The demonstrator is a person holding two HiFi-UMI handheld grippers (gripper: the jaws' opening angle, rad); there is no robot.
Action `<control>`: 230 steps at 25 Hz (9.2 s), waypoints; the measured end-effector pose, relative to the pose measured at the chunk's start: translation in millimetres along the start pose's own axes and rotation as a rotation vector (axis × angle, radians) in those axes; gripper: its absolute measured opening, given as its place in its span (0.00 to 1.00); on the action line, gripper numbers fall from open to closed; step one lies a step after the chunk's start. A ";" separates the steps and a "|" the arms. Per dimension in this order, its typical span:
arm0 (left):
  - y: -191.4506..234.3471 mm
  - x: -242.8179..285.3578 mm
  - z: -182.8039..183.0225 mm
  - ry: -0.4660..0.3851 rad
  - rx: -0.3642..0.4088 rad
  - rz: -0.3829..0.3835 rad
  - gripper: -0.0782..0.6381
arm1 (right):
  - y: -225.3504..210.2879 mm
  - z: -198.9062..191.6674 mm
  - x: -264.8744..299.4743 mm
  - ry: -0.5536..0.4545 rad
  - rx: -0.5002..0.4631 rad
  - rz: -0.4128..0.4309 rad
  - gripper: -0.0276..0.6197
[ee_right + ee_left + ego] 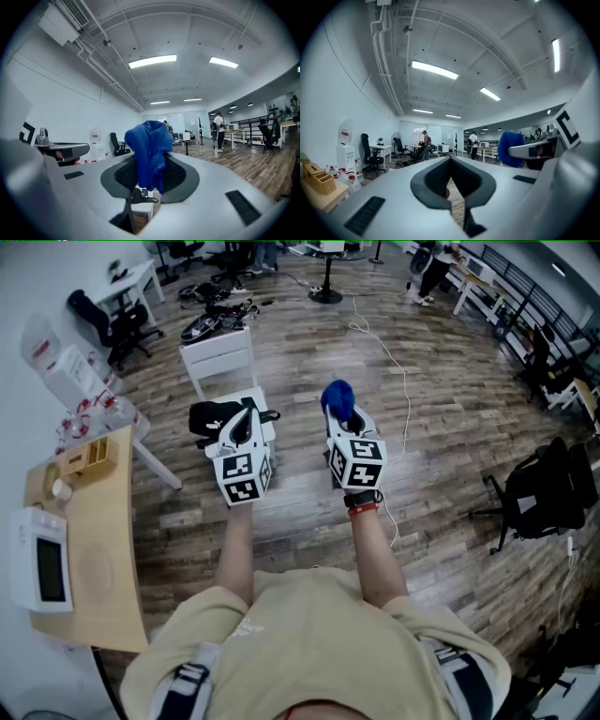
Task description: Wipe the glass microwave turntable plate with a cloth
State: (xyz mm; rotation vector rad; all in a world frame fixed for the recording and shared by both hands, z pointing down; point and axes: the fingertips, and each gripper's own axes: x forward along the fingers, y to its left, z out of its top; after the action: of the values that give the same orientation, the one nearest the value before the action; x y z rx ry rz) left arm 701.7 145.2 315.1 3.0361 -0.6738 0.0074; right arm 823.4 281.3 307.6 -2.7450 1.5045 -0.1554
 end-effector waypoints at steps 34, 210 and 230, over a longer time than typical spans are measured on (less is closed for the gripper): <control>238.9 -308.1 -48.6 0.068 -0.020 0.954 0.13 | 426.3 -73.0 13.3 0.135 -0.039 1.044 0.23; 725.0 -773.1 -284.6 0.146 -0.534 1.562 0.13 | 1182.2 -473.2 -111.4 1.097 -0.615 1.823 0.23; 714.7 -769.5 -287.9 0.221 -0.530 1.545 0.13 | 1165.5 -503.0 -125.2 1.135 -0.685 1.826 0.23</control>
State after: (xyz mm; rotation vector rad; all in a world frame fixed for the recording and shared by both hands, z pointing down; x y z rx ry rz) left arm -297.2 -167.5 615.4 1.3806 -2.2139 0.1550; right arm -268.6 -221.1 734.7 -0.0117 3.8071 -1.2585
